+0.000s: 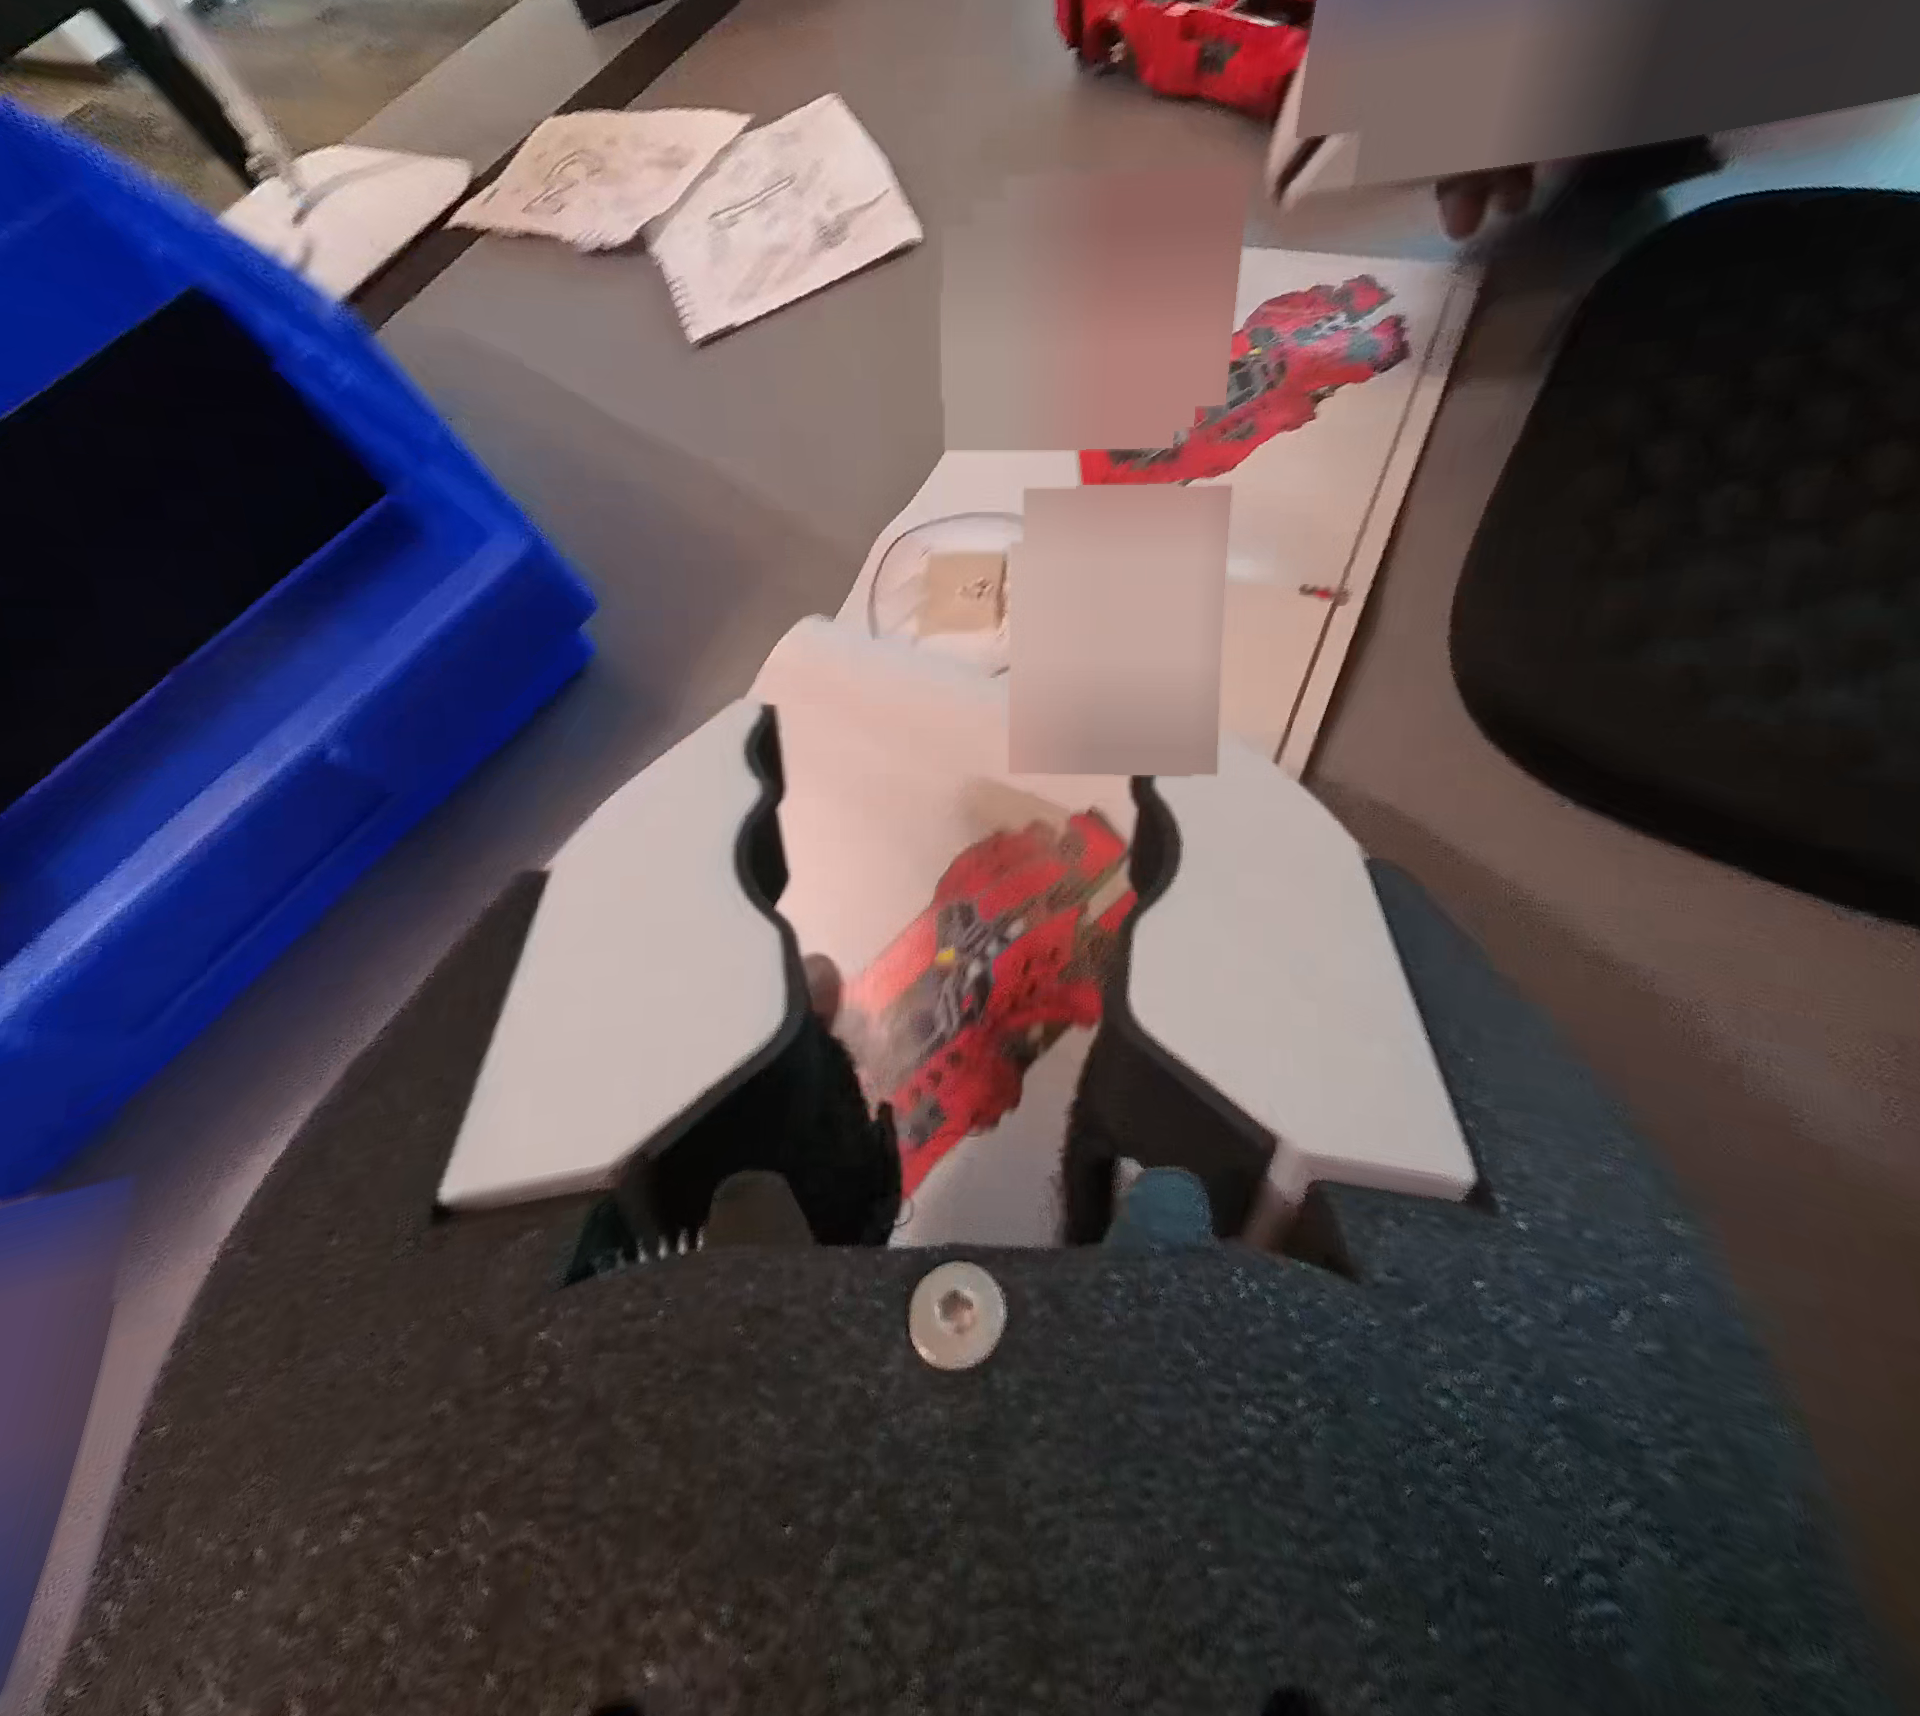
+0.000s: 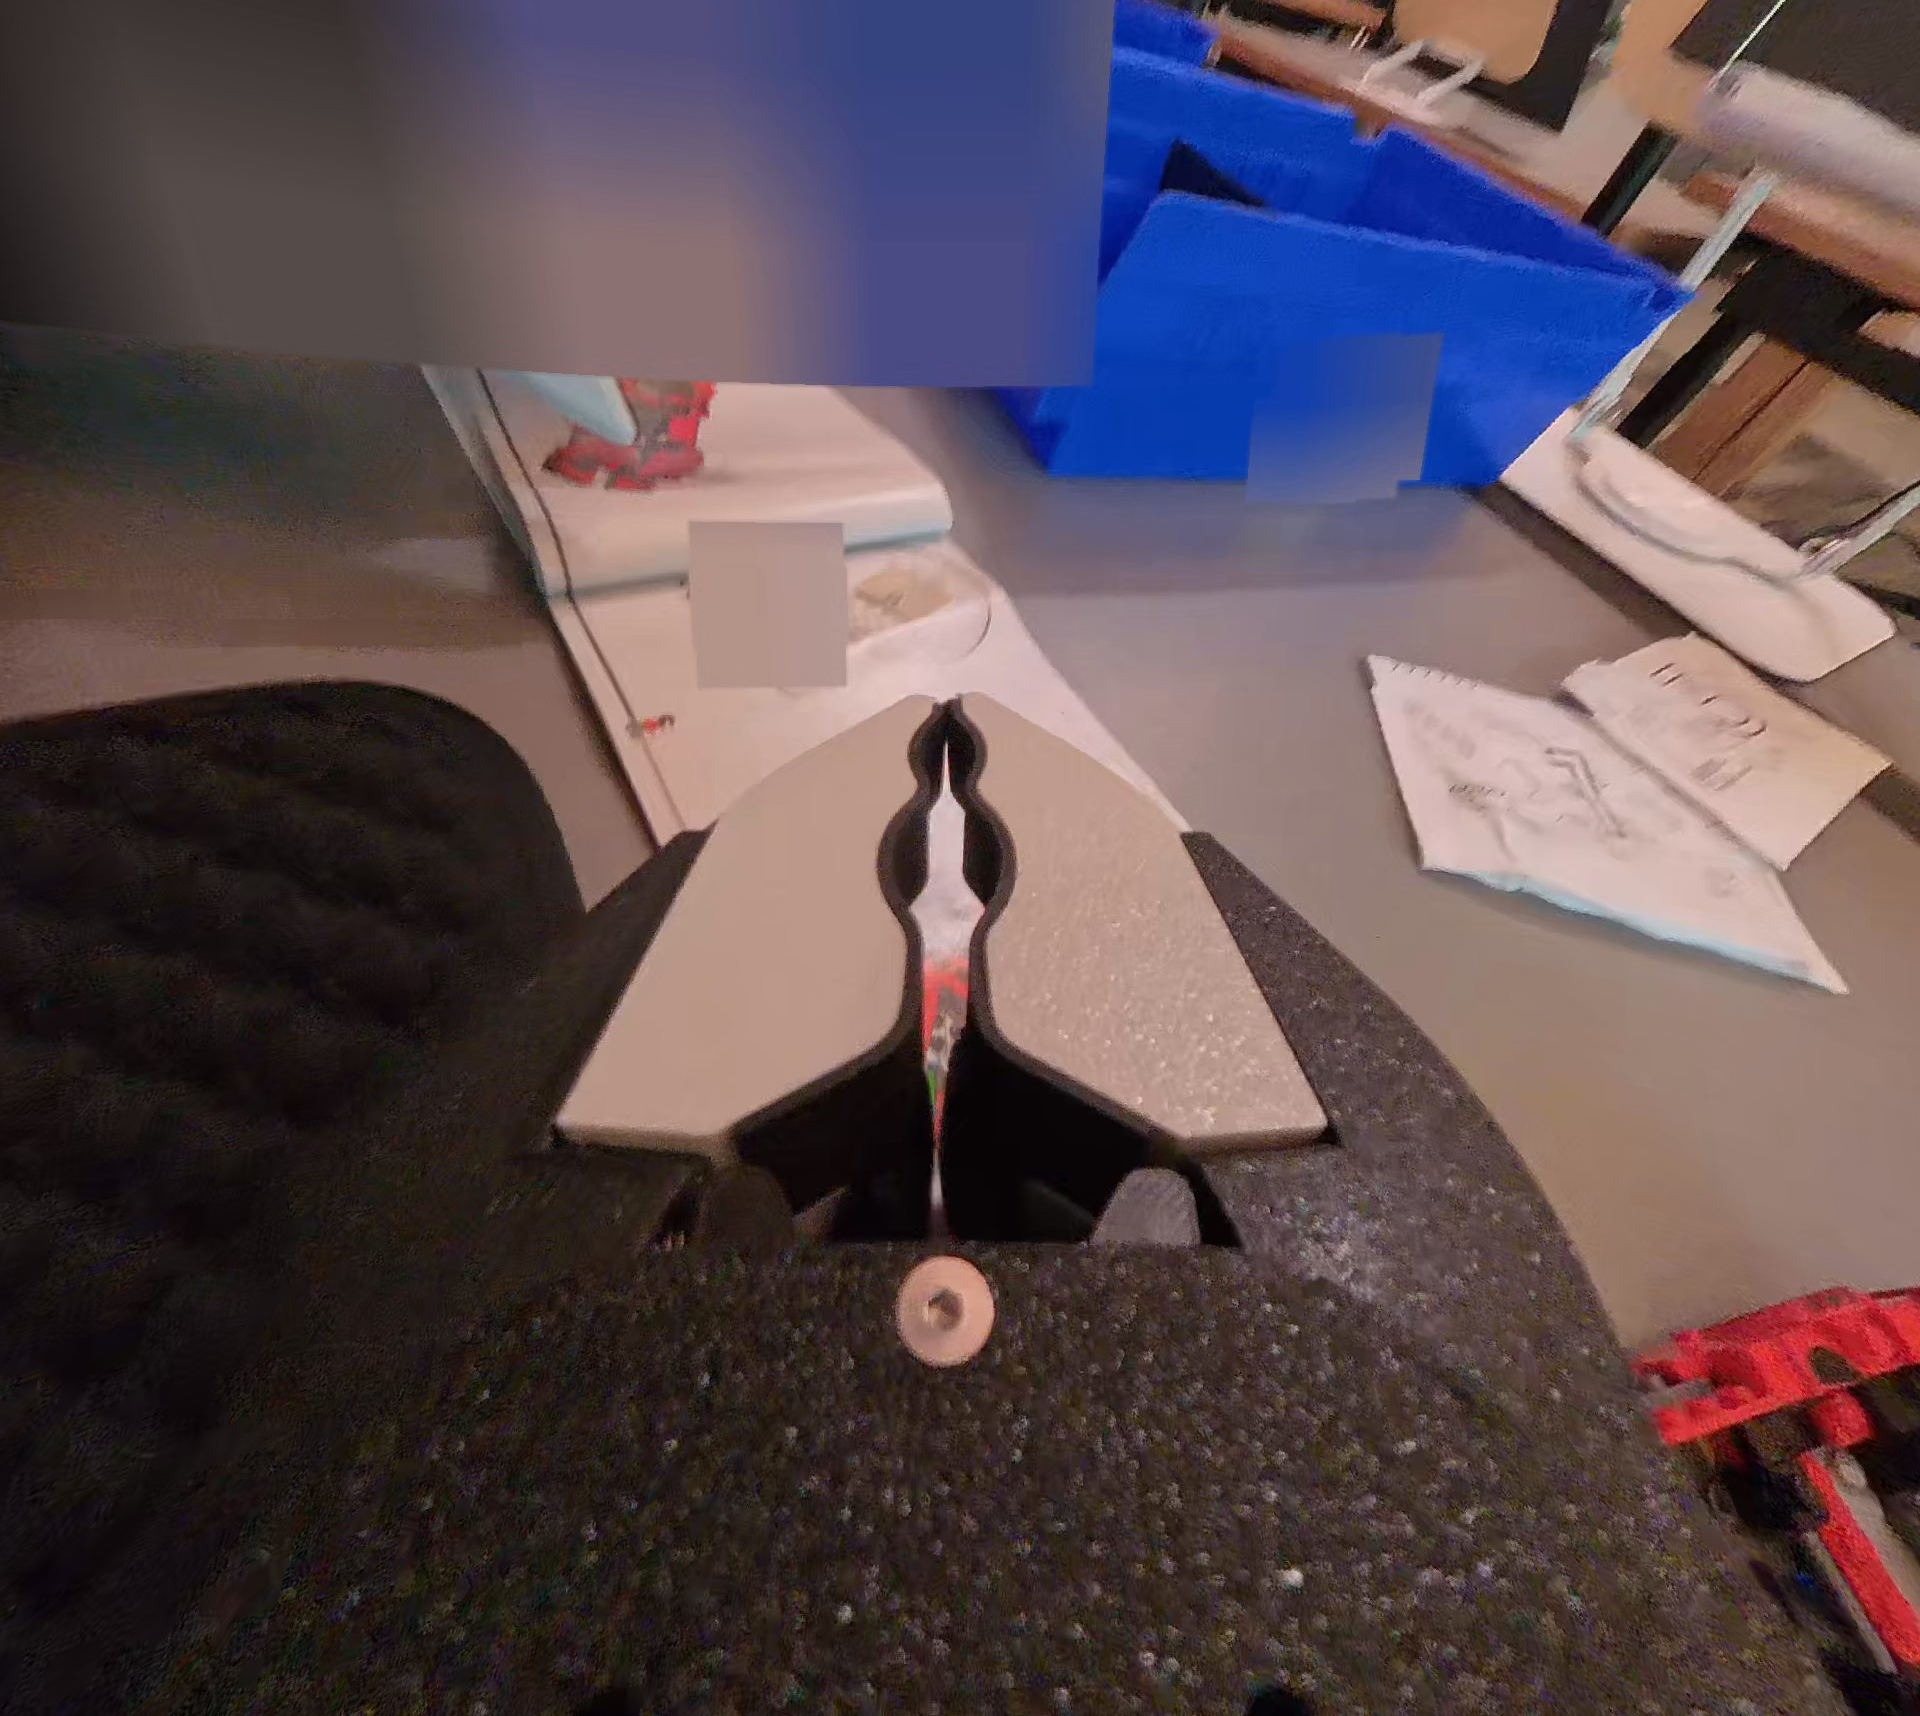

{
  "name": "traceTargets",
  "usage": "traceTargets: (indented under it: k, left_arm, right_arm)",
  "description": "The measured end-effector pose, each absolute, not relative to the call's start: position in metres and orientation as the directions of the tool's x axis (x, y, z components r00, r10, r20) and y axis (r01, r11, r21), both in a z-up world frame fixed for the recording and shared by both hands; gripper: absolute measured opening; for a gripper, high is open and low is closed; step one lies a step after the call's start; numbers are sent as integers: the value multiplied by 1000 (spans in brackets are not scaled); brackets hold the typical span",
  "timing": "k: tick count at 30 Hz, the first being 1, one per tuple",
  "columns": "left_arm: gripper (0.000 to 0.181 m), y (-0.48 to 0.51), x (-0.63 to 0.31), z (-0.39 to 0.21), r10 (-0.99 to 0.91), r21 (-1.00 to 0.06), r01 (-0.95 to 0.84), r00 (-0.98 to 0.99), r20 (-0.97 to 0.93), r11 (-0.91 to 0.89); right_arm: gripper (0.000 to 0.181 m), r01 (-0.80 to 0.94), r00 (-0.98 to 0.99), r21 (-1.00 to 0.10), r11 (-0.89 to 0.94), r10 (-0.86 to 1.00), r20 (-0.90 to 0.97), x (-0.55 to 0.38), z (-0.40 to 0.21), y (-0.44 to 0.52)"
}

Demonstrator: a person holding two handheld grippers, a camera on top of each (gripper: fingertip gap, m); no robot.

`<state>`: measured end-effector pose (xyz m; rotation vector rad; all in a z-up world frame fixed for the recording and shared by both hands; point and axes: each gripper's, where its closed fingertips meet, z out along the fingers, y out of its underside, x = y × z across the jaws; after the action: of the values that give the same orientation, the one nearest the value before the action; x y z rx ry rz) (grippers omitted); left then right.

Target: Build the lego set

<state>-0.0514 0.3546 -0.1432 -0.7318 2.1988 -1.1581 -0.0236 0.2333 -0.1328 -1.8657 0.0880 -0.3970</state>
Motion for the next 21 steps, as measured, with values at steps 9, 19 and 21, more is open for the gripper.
traceTargets:
  k: [9, 19, 21]
  left_arm:
    - [2, 314, -37, -155, -612, -836, -340, -791, 7, 430]
    - [0, 321, -31, -176, -629, -792, -410, -776, 43, 452]
    - [0, 320, -31, -170, -622, -815, -397, -781, 59, 422]
  right_arm:
    - [9, -40, 974, -836, -548, -209, 90, -18, -171, 220]
    - [0, -125, 970, -839, -529, -243, 9, -11, -173, 213]
    - [0, -101, 974, -905, -413, -226, -6, -13, -153, 213]
